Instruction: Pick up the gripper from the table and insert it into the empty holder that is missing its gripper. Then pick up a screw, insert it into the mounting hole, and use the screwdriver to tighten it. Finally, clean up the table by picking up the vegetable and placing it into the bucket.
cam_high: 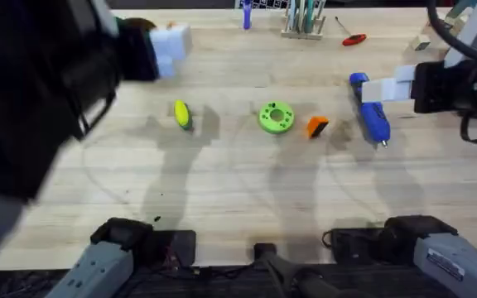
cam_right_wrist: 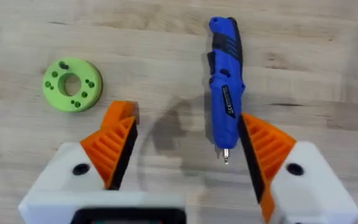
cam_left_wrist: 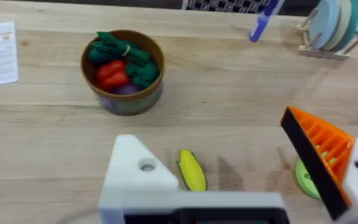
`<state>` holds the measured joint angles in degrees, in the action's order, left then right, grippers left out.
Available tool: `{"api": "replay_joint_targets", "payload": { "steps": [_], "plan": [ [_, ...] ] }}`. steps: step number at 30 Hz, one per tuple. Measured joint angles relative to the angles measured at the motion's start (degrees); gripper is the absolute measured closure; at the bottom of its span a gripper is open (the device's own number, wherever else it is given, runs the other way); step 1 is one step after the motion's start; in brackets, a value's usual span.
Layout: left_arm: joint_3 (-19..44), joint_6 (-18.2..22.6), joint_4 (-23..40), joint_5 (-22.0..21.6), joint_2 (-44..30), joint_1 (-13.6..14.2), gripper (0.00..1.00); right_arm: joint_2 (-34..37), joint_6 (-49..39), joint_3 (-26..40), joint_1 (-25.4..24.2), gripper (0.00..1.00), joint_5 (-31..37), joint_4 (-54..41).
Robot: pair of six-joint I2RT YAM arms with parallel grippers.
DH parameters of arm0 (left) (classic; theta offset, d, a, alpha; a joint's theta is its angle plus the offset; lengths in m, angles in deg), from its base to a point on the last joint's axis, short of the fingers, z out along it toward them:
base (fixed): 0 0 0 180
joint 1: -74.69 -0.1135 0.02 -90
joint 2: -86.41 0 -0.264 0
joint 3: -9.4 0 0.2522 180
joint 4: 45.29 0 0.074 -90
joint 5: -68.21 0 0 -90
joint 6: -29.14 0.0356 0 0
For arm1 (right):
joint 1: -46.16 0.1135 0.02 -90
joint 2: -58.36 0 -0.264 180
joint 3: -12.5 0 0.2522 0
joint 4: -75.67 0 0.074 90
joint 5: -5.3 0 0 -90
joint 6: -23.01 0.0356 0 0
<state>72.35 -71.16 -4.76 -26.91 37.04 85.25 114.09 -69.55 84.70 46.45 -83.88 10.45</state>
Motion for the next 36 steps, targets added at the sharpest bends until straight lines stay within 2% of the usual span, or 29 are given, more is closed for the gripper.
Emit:
{"api": "replay_joint_targets", "payload": {
  "steps": [5,8,16,24,27,31,36],
  "plan": [
    [-13.72,0.21,-8.94,4.24,12.95,-2.22,0.014,0.0,0.0,0.0,0.0,0.01,0.0,0.0],
    [-20.2,0.23,-12.08,6.68,20.94,-4.21,0.013,0.0,0.0,0.0,0.0,0.01,0.0,0.02],
    [-33.61,0.57,-19.06,16.29,35.05,-10.51,0.014,0.0,0.0,0.0,0.0,0.01,0.0,0.0],
    [-46.3,3.9,-26.52,27.84,46.01,-10.98,0.014,0.0,0.0,0.0,0.0,0.01,0.0,0.0],
    [-48.85,4.3,-25.16,31.41,48.29,-10.98,0.015,0.0,0.0,0.0,0.0,0.011,0.0,0.0],
    [-48.86,4.71,-25.5,36.3,48.86,-11.03,0.014,0.0,0.0,0.0,0.0,0.01,0.0,0.0],
    [-48.79,4.95,-23.14,45.77,48.96,-11.03,0.015,0.0,0.0,0.0,0.0,0.01,0.0,0.01]
  ]
}}
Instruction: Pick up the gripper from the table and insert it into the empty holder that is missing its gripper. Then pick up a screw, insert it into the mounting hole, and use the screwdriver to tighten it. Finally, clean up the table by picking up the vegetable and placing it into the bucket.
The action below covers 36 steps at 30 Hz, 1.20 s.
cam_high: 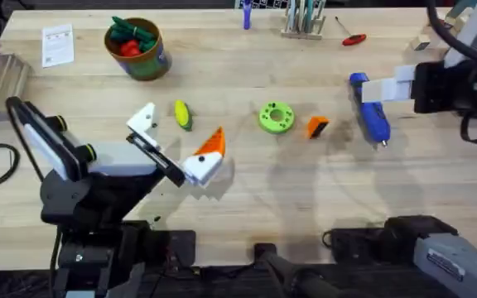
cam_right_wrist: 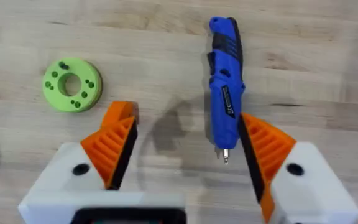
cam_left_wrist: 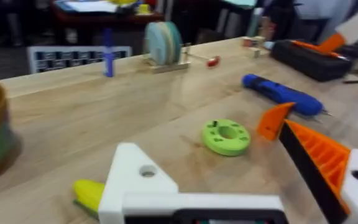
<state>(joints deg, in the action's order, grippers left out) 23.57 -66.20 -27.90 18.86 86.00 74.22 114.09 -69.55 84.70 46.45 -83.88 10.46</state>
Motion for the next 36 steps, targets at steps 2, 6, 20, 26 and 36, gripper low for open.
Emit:
{"api": "replay_joint_targets", "payload": {
  "steps": [2,6,20,26,36],
  "plan": [
    [0.13,0.71,0.47,3.28,0.12,0.0,0.015,0.0,0.0,0.0,0.0,0.01,0.0,-0.01],
    [0.23,3.47,1.15,8.95,0.09,0.0,0.015,0.0,0.0,0.0,0.0,0.01,0.0,-0.01],
    [0.28,4.41,2.24,17.51,0.12,0.0,0.014,0.0,0.0,0.0,0.0,0.01,0.0,-0.01],
    [0.28,4.41,2.36,18.24,0.11,0.0,0.014,0.0,0.0,0.0,0.0,0.01,0.0,-0.01],
    [0.28,4.41,2.36,18.29,0.1,0.0,0.014,0.0,0.0,0.0,0.0,0.01,0.0,-0.01]
  ]
}}
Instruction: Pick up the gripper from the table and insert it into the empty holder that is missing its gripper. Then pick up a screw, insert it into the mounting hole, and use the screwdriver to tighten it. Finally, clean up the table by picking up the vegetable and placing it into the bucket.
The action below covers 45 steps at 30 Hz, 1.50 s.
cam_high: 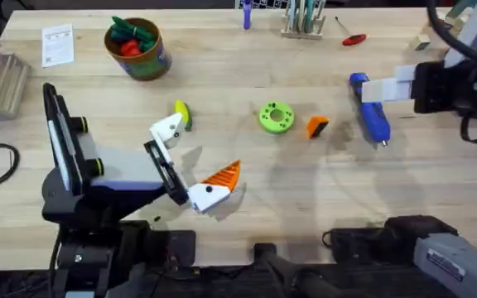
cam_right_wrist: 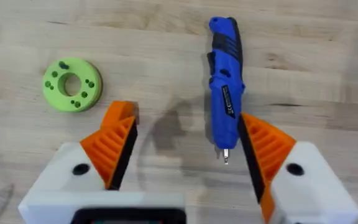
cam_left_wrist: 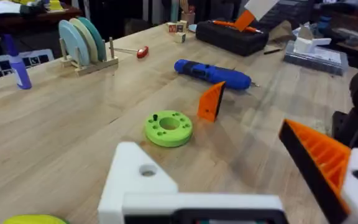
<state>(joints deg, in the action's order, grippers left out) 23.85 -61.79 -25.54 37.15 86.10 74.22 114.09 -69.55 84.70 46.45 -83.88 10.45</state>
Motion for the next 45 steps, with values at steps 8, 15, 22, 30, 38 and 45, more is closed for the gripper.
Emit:
{"api": "replay_joint_targets", "payload": {
  "steps": [8,15,22,30,38,45],
  "plan": [
    [0.0,0.0,0.01,0.0,0.01,0.0,0.015,0.0,0.0,0.0,0.0,0.01,0.0,0.0],
    [0.0,-0.02,-0.01,0.0,0.01,0.0,0.014,0.0,0.0,0.0,0.0,0.01,0.0,0.0],
    [0.0,-0.02,0.01,0.0,0.01,0.0,0.014,0.25,0.2,0.02,0.54,0.01,0.16,-0.81],
    [0.0,-0.02,0.01,0.0,-0.01,0.0,0.014,12.25,2.59,3.63,10.53,0.01,0.39,-8.74],
    [0.0,-0.02,0.01,0.02,0.01,0.0,0.014,22.44,11.31,18.09,19.77,0.01,0.37,-16.57],
    [0.0,-0.02,0.01,0.02,0.01,0.0,0.015,24.57,19.97,19.56,20.52,0.01,0.39,-18.51]
  ]
}}
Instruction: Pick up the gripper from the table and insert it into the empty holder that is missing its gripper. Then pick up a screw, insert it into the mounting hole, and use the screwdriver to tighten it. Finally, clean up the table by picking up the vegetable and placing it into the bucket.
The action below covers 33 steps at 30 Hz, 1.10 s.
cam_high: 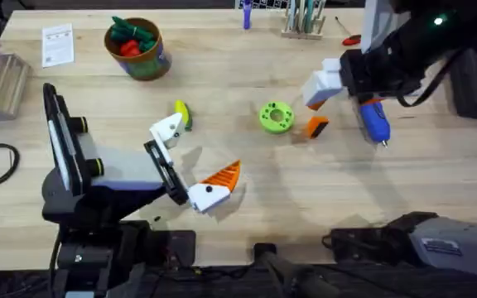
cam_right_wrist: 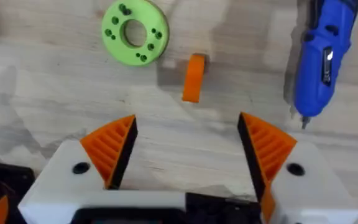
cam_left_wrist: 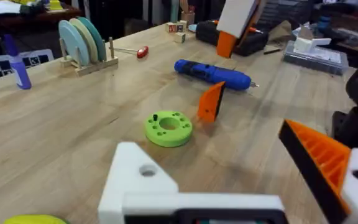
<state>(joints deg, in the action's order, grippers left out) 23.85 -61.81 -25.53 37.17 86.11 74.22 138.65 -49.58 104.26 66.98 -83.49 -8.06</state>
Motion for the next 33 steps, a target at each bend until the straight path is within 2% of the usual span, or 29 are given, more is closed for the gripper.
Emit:
{"api": "replay_joint_targets", "payload": {
  "steps": [6,15,25,33],
  "plan": [
    [0.0,0.0,0.0,0.0,0.0,0.0,0.016,0.68,4.19,-0.96,-0.09,0.011,0.0,0.48],
    [0.0,0.0,-0.01,0.0,-0.02,0.0,0.015,2.28,4.49,-7.72,-0.11,0.016,0.01,6.53],
    [0.0,0.0,0.0,0.0,-0.02,0.0,0.013,10.36,1.35,-8.14,-1.11,0.054,0.0,7.9],
    [0.0,0.0,0.0,0.0,-0.02,0.0,0.014,10.91,0.75,-8.31,-1.99,0.084,-1.12,8.6]
  ]
}}
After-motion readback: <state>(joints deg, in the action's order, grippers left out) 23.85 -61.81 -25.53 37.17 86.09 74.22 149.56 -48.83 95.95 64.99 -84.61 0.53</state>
